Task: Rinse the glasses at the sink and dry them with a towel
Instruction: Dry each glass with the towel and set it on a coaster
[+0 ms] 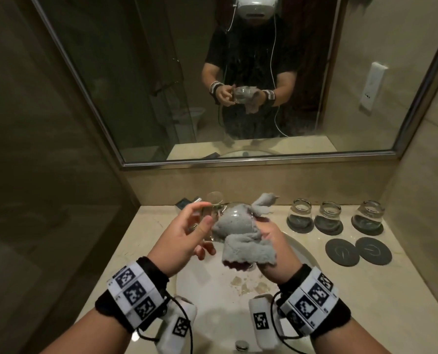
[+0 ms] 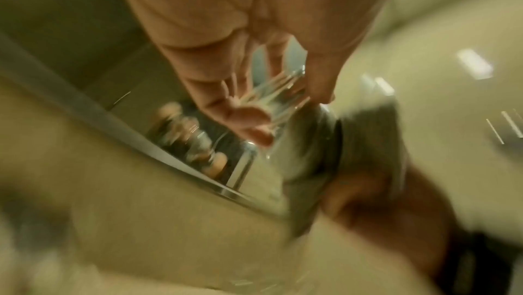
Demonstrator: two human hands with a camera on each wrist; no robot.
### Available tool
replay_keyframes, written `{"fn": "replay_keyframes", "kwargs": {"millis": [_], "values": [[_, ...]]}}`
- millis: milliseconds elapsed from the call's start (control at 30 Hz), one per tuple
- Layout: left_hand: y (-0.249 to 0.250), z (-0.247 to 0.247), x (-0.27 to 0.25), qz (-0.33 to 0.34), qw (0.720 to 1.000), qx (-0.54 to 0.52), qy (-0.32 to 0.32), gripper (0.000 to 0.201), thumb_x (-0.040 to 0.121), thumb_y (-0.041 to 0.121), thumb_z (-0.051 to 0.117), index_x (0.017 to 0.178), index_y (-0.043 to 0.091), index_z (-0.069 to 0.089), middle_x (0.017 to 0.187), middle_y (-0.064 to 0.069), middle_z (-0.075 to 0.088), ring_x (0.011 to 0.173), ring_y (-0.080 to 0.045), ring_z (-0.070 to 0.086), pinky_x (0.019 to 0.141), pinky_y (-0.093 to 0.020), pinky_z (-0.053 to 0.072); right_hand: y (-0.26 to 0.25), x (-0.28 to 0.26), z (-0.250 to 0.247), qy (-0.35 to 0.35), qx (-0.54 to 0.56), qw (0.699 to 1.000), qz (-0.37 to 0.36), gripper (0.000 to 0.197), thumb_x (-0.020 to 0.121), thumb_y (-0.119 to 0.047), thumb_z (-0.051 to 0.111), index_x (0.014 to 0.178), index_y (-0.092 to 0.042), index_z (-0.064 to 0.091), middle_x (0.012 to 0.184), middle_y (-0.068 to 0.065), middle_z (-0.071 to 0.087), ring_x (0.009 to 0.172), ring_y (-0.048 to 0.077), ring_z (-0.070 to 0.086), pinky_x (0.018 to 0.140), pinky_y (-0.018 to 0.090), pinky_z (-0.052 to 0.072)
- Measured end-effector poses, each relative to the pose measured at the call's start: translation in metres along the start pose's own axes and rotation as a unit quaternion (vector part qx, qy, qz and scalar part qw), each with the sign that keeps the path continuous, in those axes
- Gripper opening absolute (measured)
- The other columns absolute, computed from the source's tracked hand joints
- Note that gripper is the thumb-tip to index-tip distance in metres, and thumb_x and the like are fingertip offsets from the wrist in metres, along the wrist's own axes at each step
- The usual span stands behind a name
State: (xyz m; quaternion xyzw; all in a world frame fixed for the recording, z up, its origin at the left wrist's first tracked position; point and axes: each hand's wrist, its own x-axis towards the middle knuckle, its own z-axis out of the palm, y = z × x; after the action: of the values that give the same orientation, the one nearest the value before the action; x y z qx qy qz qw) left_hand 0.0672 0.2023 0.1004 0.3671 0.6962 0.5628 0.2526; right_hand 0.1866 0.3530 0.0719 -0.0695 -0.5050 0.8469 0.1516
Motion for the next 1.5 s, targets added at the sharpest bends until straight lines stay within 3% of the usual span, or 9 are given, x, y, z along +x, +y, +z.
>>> {"fn": "replay_keyframes", "kwargs": {"millis": [167,333,500,700,933,1133,1300,1400,1500], "values": [[-0.001,-0.002,-0.003,0.163,0.965,0.203,-0.013,0.048,0.081,0.040,0.066,0.125,0.043,0.046,0.128,0.009,0.051,0.096,-0.011,0.061,0.070,-0.021,0.052,0.011,0.005,-0.003,0.015,0.041,0.999,-0.008,0.041,0.040,-0.034,0.092,0.066,-0.009,0.073,0.062,0.013,0.054,0.052,0.024,0.044,0.052,0.030,0.030],[0.005,-0.002,0.002,-0.007,1.000,-0.009,-0.023,0.067,0.073,0.061,0.068,0.131,0.036,0.045,0.121,-0.003,0.059,0.077,-0.018,0.070,0.063,-0.035,0.057,0.002,0.007,0.000,0.024,0.027,0.999,0.026,0.029,0.098,-0.007,0.041,0.081,-0.014,0.062,0.062,-0.003,0.070,0.054,0.008,0.066,0.051,0.025,0.054],[0.001,-0.003,-0.002,0.224,0.936,0.273,-0.014,0.047,0.083,0.039,0.067,0.127,0.031,0.050,0.130,0.006,0.050,0.113,-0.006,0.054,0.089,-0.015,0.047,0.011,0.003,-0.005,-0.010,0.080,0.997,0.010,0.029,0.064,-0.013,0.075,0.081,0.000,0.054,0.046,0.001,0.056,0.034,0.009,0.046,0.051,0.027,0.034],[0.003,-0.002,-0.002,-0.012,0.999,0.013,-0.034,0.064,0.070,0.059,0.068,0.127,0.037,0.050,0.119,0.005,0.062,0.085,-0.017,0.069,0.067,-0.032,0.056,-0.008,-0.003,-0.006,-0.068,-0.144,0.987,-0.040,0.016,0.095,-0.006,0.054,0.090,-0.012,0.068,0.071,0.003,0.068,0.057,0.014,0.064,0.046,0.024,0.050],[0.006,-0.001,-0.007,0.125,0.977,0.168,-0.048,0.052,0.080,0.045,0.068,0.127,0.042,0.047,0.124,0.006,0.057,0.109,-0.013,0.062,0.088,-0.036,0.057,-0.003,-0.005,-0.011,-0.129,-0.089,0.987,-0.024,0.040,0.084,-0.017,0.067,0.112,0.008,0.054,0.073,0.008,0.068,0.056,0.017,0.065,0.046,0.026,0.054],[0.016,-0.003,-0.008,0.033,0.996,0.047,-0.067,0.048,0.072,0.041,0.073,0.118,0.043,0.057,0.114,-0.002,0.067,0.097,-0.028,0.069,0.082,-0.051,0.057,-0.015,0.001,-0.021,-0.140,-0.273,0.951,-0.027,0.028,0.086,-0.003,0.064,0.111,-0.016,0.067,0.104,0.003,0.070,0.095,0.011,0.068,0.086,0.042,0.056],[0.012,-0.001,-0.005,0.160,0.973,0.163,-0.042,0.053,0.081,0.041,0.069,0.129,0.036,0.048,0.130,0.011,0.053,0.117,-0.014,0.057,0.094,-0.041,0.053,-0.005,-0.001,-0.011,-0.123,-0.051,0.990,-0.037,0.035,0.088,-0.007,0.062,0.120,0.005,0.057,0.093,0.015,0.068,0.073,0.024,0.066,0.057,0.033,0.056],[0.015,-0.004,-0.004,0.257,0.934,0.242,-0.050,0.053,0.086,0.044,0.065,0.134,0.034,0.045,0.139,0.015,0.044,0.128,-0.009,0.047,0.099,-0.027,0.048,-0.003,-0.003,-0.013,-0.134,0.026,0.989,-0.061,0.039,0.081,-0.021,0.074,0.116,-0.006,0.066,0.105,0.020,0.067,0.087,0.031,0.067,0.073,0.041,0.056],[0.011,-0.007,-0.006,0.146,0.972,0.172,-0.070,0.070,0.076,0.050,0.071,0.137,0.048,0.036,0.144,0.015,0.042,0.124,-0.008,0.053,0.096,-0.028,0.051,-0.013,-0.004,-0.010,-0.147,-0.072,0.982,-0.098,0.026,0.085,-0.011,0.068,0.111,-0.006,0.069,0.109,0.010,0.072,0.102,0.025,0.068,0.085,0.033,0.055]]}}
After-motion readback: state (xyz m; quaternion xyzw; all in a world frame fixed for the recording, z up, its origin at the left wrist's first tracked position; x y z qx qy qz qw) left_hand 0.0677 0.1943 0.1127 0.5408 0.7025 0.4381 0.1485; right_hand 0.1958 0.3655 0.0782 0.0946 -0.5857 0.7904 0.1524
